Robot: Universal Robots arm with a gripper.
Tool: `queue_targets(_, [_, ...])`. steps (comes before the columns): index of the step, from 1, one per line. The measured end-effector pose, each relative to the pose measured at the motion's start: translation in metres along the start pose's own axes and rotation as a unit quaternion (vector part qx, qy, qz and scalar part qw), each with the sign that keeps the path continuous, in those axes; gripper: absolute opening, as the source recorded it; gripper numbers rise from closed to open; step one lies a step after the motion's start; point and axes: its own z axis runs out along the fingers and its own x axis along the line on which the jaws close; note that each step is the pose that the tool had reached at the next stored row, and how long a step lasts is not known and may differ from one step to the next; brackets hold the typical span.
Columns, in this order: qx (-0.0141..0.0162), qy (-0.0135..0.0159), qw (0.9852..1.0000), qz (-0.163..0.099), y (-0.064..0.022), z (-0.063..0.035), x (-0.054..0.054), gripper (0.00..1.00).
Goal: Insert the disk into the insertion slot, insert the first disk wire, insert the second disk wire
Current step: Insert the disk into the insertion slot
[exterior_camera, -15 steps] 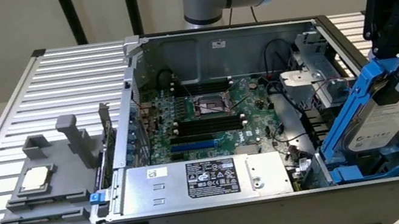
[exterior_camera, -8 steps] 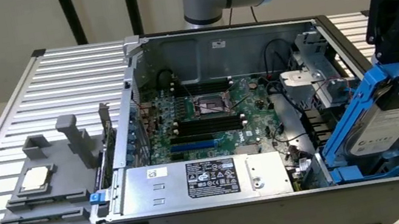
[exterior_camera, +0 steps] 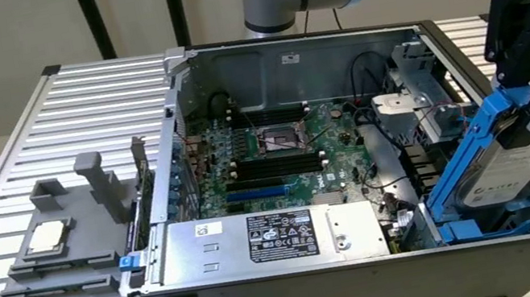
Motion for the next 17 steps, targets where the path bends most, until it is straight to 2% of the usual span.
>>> queue_targets(6, [0.0001,-0.0046,1.0,-0.001,-0.0001,0.0033,0.0002,0.32])
queue_targets(12, [0.0002,-0.0115,0.9999,-0.002,-0.0002,0.0066,0.0005,0.32])
queue_targets(17, [0.0002,-0.0153,0.9999,-0.003,-0.0002,0.0081,0.0025,0.32])
